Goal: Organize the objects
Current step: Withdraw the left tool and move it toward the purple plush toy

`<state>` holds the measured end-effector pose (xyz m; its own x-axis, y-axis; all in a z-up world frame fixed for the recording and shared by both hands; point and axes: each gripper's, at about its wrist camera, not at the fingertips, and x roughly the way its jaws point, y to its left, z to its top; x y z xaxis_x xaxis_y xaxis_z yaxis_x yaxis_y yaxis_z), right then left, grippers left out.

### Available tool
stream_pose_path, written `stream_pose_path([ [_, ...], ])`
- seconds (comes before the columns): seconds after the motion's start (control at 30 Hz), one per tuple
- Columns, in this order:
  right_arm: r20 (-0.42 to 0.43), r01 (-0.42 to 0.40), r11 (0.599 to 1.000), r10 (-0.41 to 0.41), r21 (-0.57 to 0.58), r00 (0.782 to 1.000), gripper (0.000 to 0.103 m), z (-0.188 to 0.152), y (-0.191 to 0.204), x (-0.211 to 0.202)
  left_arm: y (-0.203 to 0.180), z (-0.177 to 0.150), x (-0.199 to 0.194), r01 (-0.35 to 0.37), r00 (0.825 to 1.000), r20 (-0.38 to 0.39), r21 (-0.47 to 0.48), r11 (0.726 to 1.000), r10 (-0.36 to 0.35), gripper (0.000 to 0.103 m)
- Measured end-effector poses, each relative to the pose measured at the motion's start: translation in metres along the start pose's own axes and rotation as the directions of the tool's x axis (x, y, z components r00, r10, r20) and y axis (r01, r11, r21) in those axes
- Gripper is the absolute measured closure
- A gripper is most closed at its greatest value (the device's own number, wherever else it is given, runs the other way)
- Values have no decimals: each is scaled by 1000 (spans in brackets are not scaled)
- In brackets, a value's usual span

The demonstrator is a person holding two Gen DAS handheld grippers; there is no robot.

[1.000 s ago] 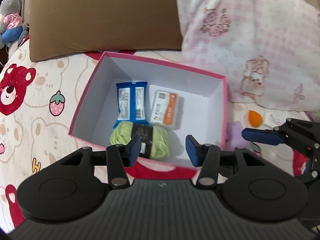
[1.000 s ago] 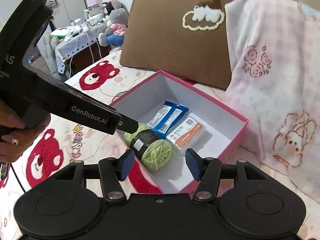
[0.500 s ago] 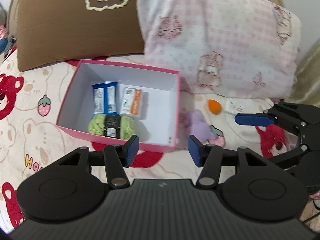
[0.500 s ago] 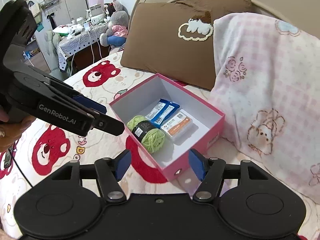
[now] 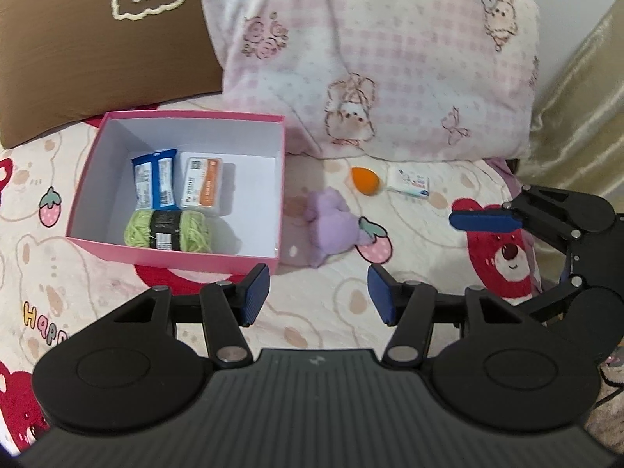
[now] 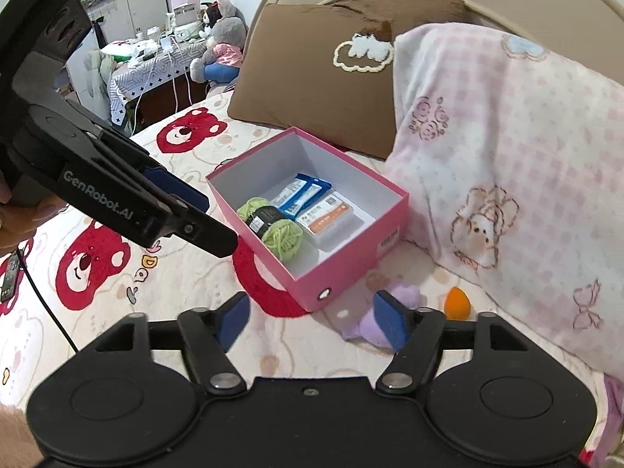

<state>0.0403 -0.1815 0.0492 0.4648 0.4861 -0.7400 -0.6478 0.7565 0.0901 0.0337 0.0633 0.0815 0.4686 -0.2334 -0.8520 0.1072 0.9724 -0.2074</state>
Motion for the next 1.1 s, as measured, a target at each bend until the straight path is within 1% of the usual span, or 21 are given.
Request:
stream_pose_path([
  [0.2, -12, 29, 1000, -29, 4, 1000, 21, -19, -8, 2, -17, -5, 12, 3, 1000, -10, 45, 999, -2, 48],
  [0.43, -4, 6, 1000, -6, 1, 1000, 21, -34, -18, 6, -26, -7, 32, 22, 999, -27, 47, 999, -21, 46],
  [0.6, -5, -24, 1000, 24, 11, 1000, 21, -45, -27, 17, -33, -10, 48, 17, 1000, -19, 69, 997, -16, 42],
  [0.73, -26, 4, 1000, -3, 23, 1000, 21, -55, -34, 32, -37, -12, 64, 21, 1000, -21, 74, 997, -20, 39],
  [0.83, -28, 14, 1000, -13, 13, 1000, 21, -63, -39, 41, -41, -13, 74, 4, 1000, -13, 82, 997, -3, 35],
  [0.87, -27, 16, 1000, -15, 7, 1000, 21, -66, -40, 44, -42, -13, 77, -1, 1000, -14, 80, 997, 2, 33],
  [0.97, -12, 18, 1000, -18, -10, 1000, 21, -73, -43, 51, -40, -14, 90, 1, 1000, -29, 47, 999, 0, 31],
  [1.03, 10, 19, 1000, -19, -9, 1000, 21, -77, -46, 55, -40, -15, 100, -15, 999, -39, 26, 1000, 16, 29],
  [1.1, 24, 26, 1000, -27, 9, 999, 21, -80, -51, 60, -43, -15, 110, -29, 999, -37, 30, 999, 30, 28],
])
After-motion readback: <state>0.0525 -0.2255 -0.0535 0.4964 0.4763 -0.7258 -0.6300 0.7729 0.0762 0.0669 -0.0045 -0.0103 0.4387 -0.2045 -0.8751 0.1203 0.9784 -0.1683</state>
